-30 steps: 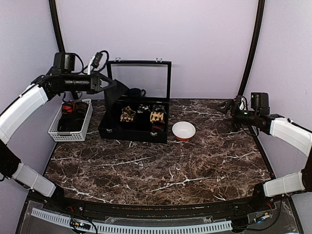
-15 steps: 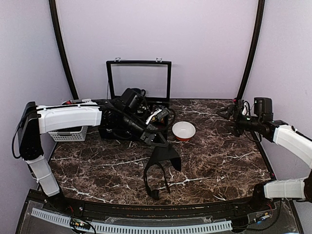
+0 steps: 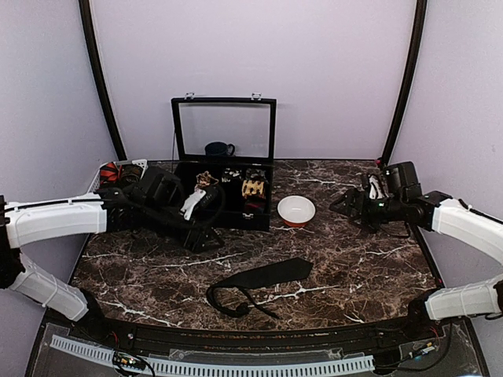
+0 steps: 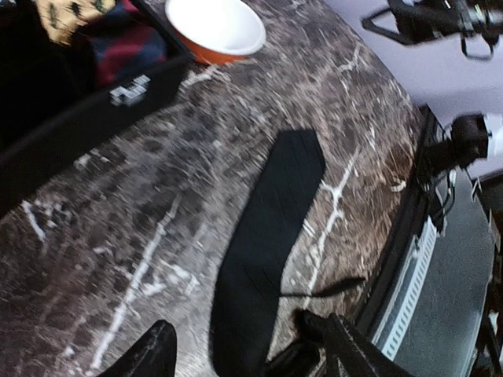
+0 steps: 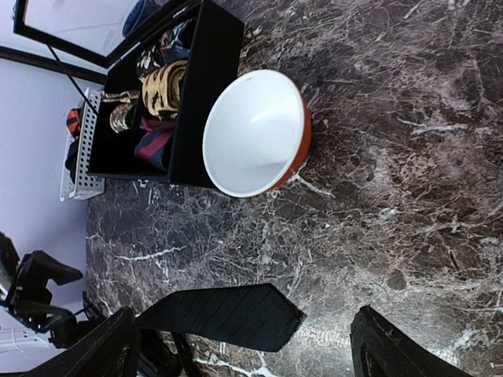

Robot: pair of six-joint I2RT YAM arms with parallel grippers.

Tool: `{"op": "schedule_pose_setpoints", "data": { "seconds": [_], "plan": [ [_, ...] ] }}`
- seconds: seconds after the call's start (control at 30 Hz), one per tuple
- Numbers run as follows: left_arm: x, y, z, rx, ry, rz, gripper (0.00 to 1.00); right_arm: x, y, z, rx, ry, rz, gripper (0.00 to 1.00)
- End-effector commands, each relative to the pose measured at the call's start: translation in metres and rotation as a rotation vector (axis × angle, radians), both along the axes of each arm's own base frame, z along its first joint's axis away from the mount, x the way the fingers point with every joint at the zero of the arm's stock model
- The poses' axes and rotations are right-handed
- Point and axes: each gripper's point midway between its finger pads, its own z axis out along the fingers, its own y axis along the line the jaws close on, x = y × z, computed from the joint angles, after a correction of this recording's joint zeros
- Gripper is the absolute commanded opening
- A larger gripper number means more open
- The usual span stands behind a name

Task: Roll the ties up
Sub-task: Place the tie at the center of the board, then adjust the tie at the center of the board.

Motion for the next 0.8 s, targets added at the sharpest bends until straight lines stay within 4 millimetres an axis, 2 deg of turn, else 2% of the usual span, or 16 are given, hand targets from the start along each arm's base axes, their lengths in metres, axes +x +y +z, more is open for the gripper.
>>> {"op": "schedule_pose_setpoints", "data": {
  "seconds": [0.0, 0.1, 0.23, 0.3, 0.63, 0.7, 0.77],
  "plan": [
    [-0.044, 0.004, -0.036, 0.087, -0.027, -0.041, 0.70, -0.004, 0.017, -0.005, -0.132, -0.043, 0.086, 0.92],
    [-0.061, -0.001, -0.052, 0.150, -0.053, -0.070, 0.73, -0.010, 0.030, -0.019, -0.157, -0.011, 0.134, 0.90],
    [-0.063, -0.013, -0.070, 0.304, -0.125, -0.134, 0.73, -0.016, 0.044, -0.026, -0.150, 0.005, 0.174, 0.89],
    [-0.062, -0.019, -0.084, 0.385, -0.148, -0.174, 0.73, -0.017, 0.047, -0.025, -0.136, 0.004, 0.178, 0.89],
    [-0.065, -0.048, -0.127, 0.591, -0.243, -0.401, 0.69, -0.021, 0.044, -0.007, -0.075, -0.036, 0.140, 0.91],
    [-0.064, -0.048, -0.134, 0.632, -0.263, -0.427, 0.65, -0.022, 0.042, -0.005, -0.066, -0.042, 0.128, 0.91],
    [-0.061, -0.048, -0.138, 0.665, -0.279, -0.442, 0.55, -0.022, 0.040, 0.000, -0.051, -0.053, 0.118, 0.92]
  ]
}}
